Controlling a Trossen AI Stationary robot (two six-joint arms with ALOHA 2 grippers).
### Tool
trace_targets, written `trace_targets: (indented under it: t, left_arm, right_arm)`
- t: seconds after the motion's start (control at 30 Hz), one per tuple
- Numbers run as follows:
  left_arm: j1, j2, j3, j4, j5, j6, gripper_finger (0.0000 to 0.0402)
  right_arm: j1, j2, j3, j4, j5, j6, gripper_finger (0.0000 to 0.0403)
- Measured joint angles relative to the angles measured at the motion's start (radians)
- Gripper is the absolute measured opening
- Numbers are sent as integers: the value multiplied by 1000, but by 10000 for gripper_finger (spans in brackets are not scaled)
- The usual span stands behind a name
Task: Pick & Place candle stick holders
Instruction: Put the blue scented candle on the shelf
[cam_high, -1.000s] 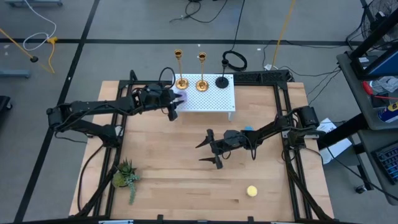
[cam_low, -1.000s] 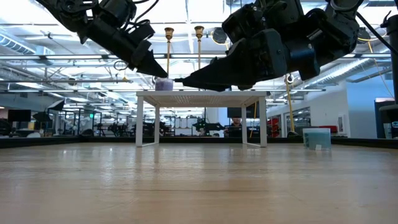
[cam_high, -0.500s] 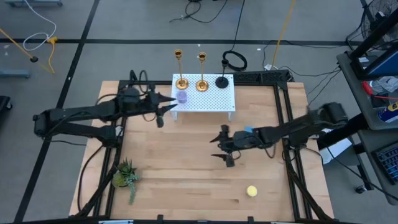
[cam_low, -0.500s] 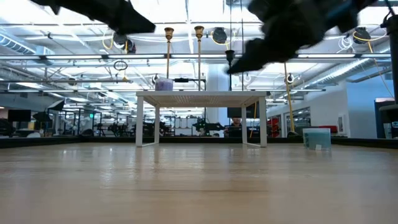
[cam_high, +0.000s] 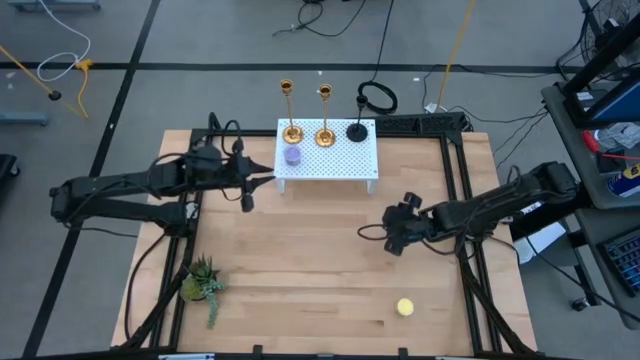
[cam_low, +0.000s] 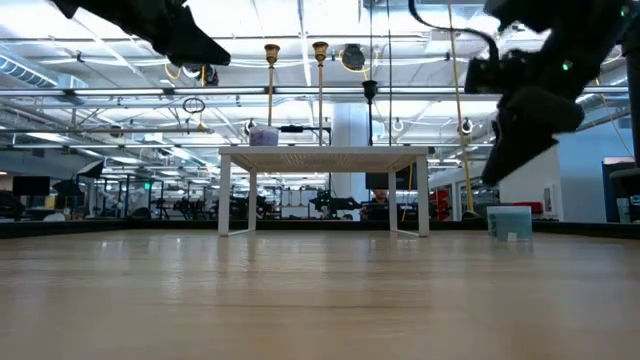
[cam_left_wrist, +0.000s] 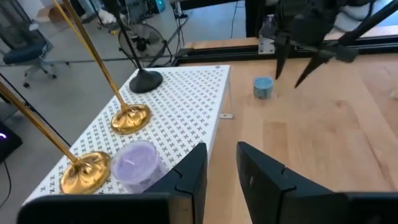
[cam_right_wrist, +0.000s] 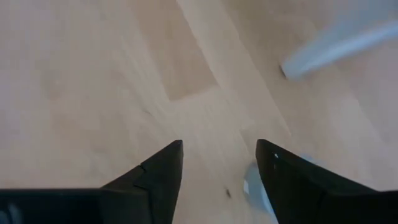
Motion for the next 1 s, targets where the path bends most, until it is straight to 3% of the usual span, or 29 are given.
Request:
trace_targets:
  t: [0.17,0.4,0.67,1.0]
  left_arm:
    - [0,17,0,-3,0,8,93]
    - [0,25,0,-6,0,8,93]
    - [0,26,0,-8,0,8,93]
    - [0,26,0,-8,0,3,93]
  right_arm:
    - [-18,0,-73,2,6,97,187]
    - [-23,0,-101,6,109,122,171]
    - [-43,-1,-204,184,67,120,153]
    - [-44,0,-226,206,115,22,74]
